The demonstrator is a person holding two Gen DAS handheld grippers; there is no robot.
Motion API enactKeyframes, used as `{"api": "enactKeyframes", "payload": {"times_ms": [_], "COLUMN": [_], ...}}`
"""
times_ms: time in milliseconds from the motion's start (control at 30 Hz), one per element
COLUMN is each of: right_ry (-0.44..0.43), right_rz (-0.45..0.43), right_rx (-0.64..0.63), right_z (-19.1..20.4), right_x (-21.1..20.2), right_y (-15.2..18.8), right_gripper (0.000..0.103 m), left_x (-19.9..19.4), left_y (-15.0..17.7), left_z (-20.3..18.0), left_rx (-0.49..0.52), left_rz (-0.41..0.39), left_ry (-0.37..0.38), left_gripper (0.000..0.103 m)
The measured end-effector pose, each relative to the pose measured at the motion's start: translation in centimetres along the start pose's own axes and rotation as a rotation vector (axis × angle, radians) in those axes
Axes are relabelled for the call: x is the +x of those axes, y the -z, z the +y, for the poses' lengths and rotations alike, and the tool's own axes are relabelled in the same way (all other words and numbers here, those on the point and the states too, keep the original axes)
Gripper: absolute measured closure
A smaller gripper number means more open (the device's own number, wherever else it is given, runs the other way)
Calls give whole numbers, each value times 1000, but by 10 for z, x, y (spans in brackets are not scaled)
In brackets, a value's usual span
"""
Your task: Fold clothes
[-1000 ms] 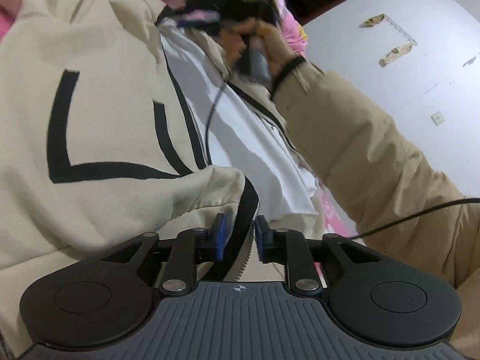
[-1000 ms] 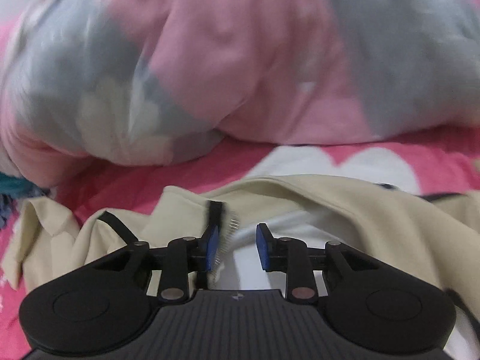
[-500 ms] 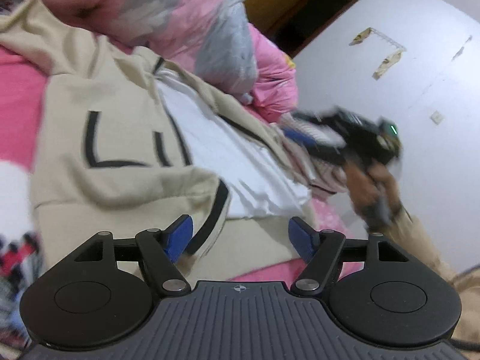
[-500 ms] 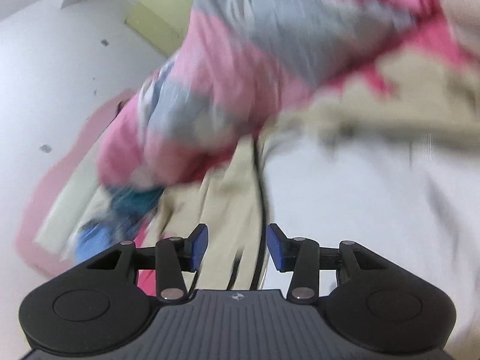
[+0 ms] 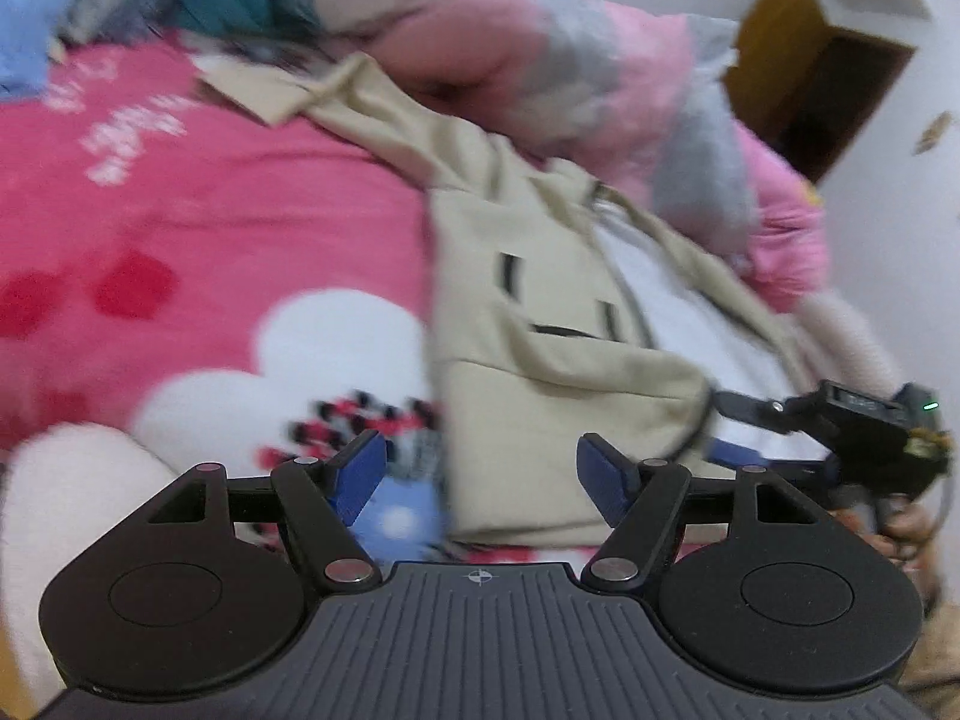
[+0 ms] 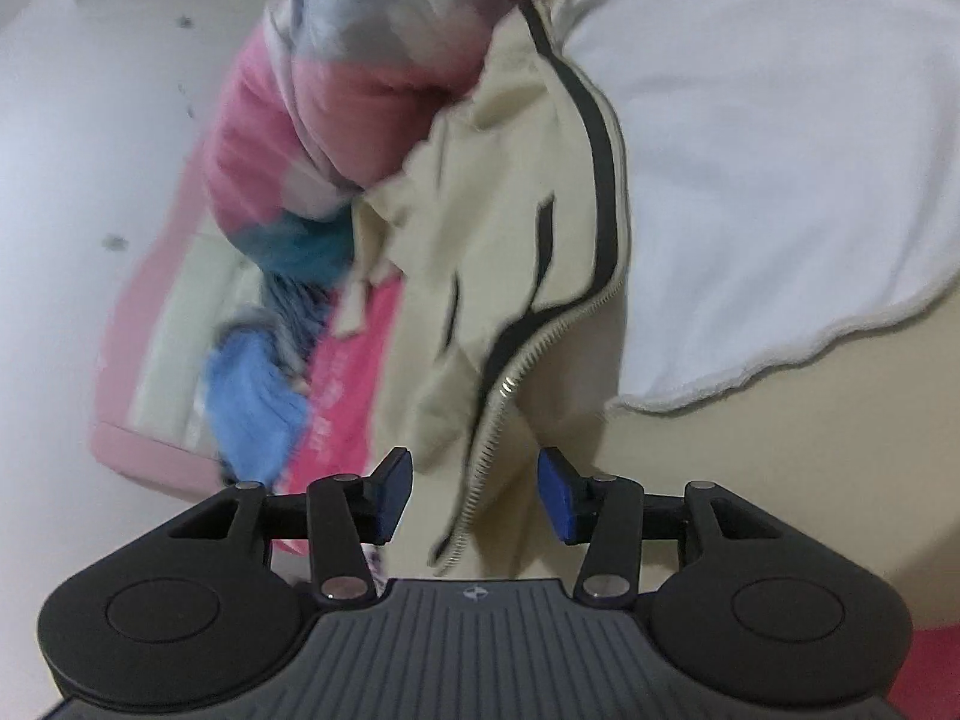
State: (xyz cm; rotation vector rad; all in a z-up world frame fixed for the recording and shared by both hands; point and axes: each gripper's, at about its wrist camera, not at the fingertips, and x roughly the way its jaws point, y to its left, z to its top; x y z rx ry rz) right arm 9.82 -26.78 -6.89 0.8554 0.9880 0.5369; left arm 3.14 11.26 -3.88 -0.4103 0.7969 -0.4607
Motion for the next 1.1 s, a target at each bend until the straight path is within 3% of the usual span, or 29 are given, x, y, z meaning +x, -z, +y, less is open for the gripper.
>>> {"api": "enactKeyframes", "payload": {"times_ms": [33, 100, 133, 267, 467, 700, 967, 1100], "right_ry": [4, -7, -13, -14, 20, 57, 84, 98], "right_rz": [-1, -10, -16, -78, -105, -132, -143, -148], "right_rx": [-9, -11, 0, -38, -73, -113, -161, -186], "right_z": [0, -5, -7, -12, -25, -40, -45, -48], "right_x": [4, 10, 8, -15, -26, -38, -41, -42], "right_y": [3, 8, 10, 17, 19, 21, 18, 17], "right_gripper": [59, 96, 98, 98, 98, 98, 98, 98], "left_x": [1, 2, 2, 6, 2, -48, 14, 35], "left_y": [1, 2, 2, 4, -3, -36, -21, -16], "left_z": [0, 1, 1, 1, 7, 18, 18, 19], "left_rx": [10, 29, 39, 73, 41, -3, -33, -32], "left_rz": [-2, -7, -9, -12, 21, -79, 107, 138], "left_ry": [-17, -52, -70, -126, -88, -107, -25, -9], "left_gripper": [33, 33, 33, 33, 33, 33, 33, 33]}}
